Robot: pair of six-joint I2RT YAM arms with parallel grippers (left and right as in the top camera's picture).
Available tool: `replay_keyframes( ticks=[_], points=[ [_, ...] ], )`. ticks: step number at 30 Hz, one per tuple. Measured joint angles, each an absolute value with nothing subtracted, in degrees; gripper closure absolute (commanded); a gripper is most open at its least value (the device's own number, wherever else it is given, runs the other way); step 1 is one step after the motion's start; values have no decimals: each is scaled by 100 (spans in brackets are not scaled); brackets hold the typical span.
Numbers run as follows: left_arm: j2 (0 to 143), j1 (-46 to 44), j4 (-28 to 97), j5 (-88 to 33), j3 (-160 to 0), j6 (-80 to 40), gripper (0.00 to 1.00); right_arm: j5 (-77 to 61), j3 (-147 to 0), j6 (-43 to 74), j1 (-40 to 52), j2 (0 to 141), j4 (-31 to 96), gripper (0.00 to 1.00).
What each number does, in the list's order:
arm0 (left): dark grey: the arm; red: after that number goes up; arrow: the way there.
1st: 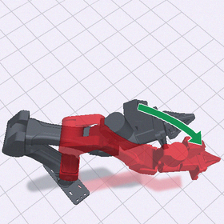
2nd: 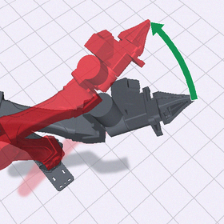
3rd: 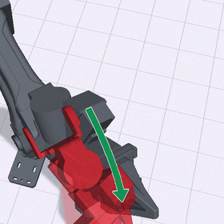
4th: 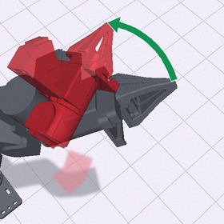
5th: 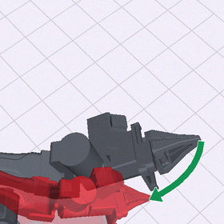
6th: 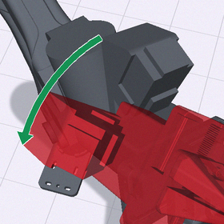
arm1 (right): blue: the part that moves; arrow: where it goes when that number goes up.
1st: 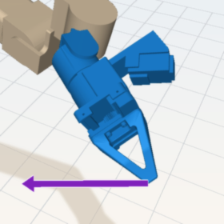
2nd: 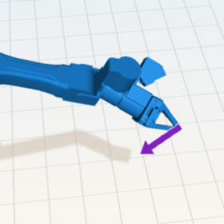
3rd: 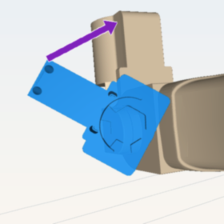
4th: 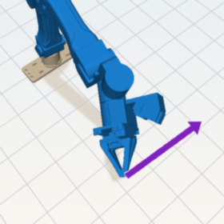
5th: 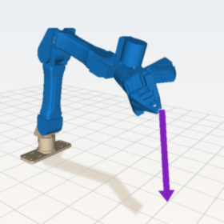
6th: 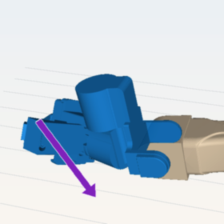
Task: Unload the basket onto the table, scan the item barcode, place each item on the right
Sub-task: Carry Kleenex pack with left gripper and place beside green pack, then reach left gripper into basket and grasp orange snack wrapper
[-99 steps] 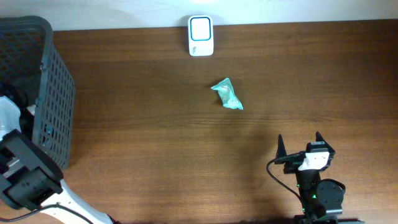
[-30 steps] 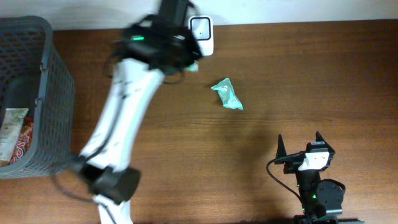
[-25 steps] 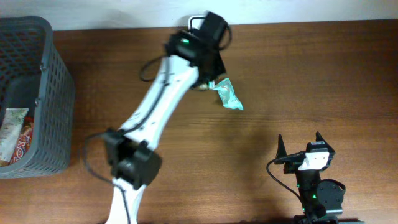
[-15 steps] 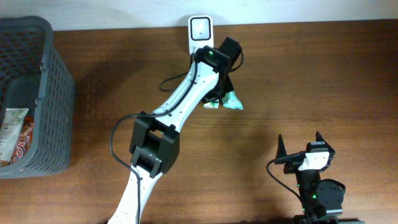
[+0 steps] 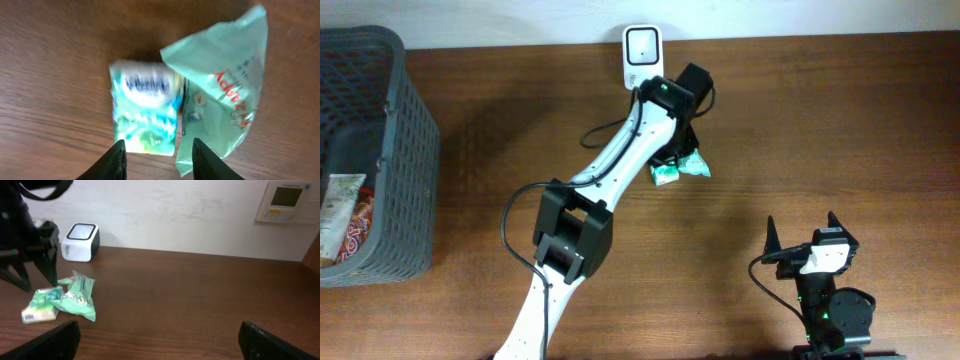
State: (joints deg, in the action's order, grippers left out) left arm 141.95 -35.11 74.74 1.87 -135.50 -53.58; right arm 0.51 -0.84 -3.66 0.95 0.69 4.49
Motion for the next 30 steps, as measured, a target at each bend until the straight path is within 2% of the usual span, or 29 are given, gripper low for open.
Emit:
replay_keyframes(
  ticks=[7,9,10,12,14,16,22,26,29,30],
  points=[
    [14241,-2965,8460,174,-15356,-4899,56,51,-84,-370,93,69,449,1],
    [14241,-2700,8748,174,-16274,-4482,41,51,-84,-368,95,69,449,1],
    [14208,-2578,8794,178,-16597,-4259,27,51,-84,-368,95,69,449,1],
    [14188,-2305,8892,176,-17321,-3771,14,54,-84,-368,95,69,449,1],
    [14029,-1977,8842,237,-17736,-3277,9,51,-84,-368,95,69,449,1],
    [13712,-1546,8816,478,-17841,-2812,0,51,-84,-373,95,69,449,1],
    [12849,106,8855,1219,-17884,-2314,1,51,-84,-366,95,69,449,1],
    [12619,1365,8903,1433,-17922,-2209,1,51,-84,-368,95,69,449,1],
    [12617,1964,9111,1452,-17847,-2182,0,54,-84,-366,95,69,449,1],
    [12617,2167,9190,1470,-17771,-2161,5,51,-84,-368,95,69,449,1]
  ],
)
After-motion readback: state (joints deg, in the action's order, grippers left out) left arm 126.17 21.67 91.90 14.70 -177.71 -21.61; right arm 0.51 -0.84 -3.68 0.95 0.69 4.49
